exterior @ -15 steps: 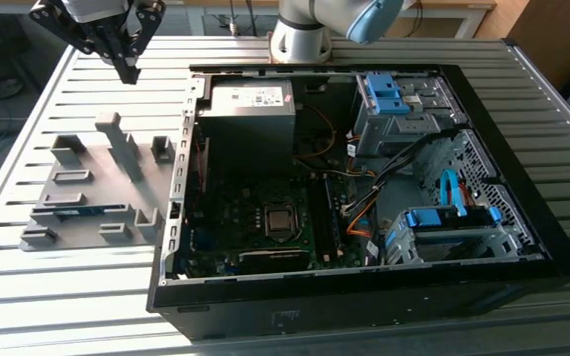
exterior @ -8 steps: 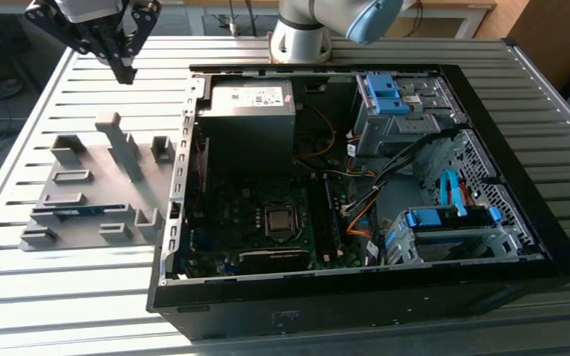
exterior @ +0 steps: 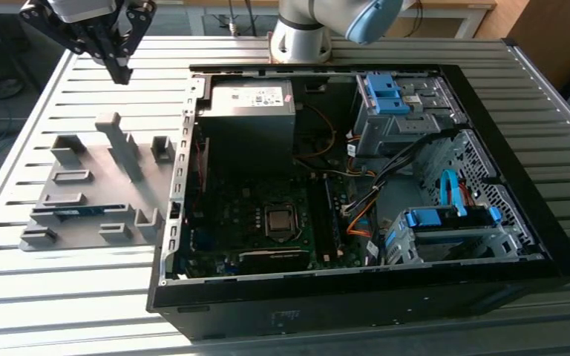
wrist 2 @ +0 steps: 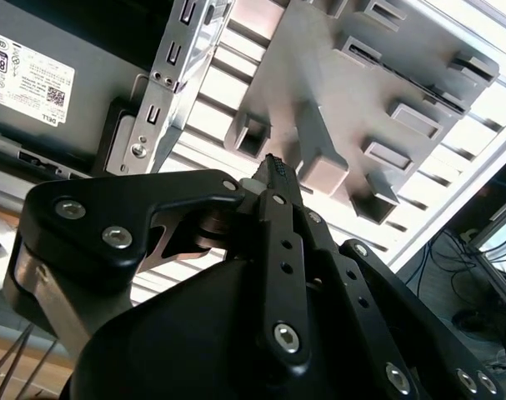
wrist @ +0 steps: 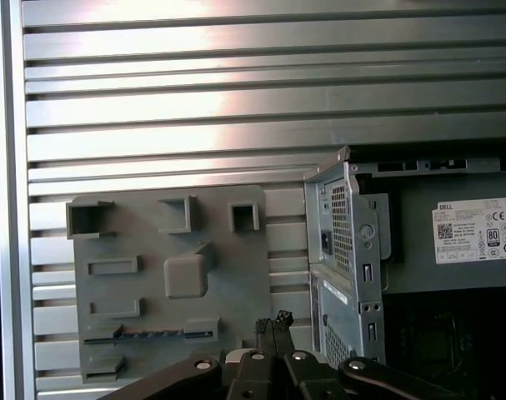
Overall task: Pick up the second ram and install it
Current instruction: 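Reach for the second ram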
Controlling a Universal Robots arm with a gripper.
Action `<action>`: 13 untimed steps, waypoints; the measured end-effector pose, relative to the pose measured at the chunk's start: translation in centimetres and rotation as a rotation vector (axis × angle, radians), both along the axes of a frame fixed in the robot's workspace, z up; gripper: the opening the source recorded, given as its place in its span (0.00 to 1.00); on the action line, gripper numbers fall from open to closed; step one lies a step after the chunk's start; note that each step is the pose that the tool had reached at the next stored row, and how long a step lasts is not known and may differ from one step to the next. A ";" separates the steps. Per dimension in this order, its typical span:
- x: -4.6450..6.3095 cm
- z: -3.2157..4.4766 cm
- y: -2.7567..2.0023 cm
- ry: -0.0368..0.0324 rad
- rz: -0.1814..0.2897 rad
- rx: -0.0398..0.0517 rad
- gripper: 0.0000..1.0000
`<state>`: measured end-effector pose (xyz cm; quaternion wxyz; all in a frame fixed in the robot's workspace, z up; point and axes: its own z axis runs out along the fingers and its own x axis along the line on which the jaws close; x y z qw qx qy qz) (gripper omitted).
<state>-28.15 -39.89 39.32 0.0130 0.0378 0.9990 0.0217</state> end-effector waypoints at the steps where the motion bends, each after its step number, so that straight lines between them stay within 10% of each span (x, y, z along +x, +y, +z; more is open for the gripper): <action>1: -0.1 0.00 0.00 0.0000 0.000 0.0000 0.11; 13: -0.8 0.00 0.00 -0.0001 0.000 0.0000 0.11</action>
